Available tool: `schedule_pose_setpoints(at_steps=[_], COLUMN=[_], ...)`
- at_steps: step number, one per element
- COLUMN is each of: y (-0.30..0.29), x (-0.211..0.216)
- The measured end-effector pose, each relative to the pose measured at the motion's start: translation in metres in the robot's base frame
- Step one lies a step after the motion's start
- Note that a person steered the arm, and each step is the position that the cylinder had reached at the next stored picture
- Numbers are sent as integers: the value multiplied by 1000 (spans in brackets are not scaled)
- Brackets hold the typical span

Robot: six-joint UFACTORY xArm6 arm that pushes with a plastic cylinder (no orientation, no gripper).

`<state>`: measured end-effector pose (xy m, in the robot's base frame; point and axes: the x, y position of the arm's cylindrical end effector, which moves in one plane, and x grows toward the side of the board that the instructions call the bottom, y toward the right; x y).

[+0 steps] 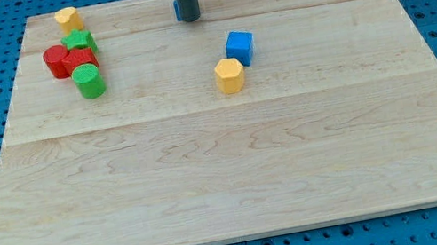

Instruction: Move the red circle horizontally to the right side of the blue triangle

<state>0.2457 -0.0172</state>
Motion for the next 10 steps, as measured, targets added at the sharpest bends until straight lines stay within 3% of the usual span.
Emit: schedule_pose_setpoints(at_steps=[1, 2, 4, 5, 7, 10], y=[4, -2, -162, -286, -284, -212], x=[17, 121, 229, 203, 140, 135])
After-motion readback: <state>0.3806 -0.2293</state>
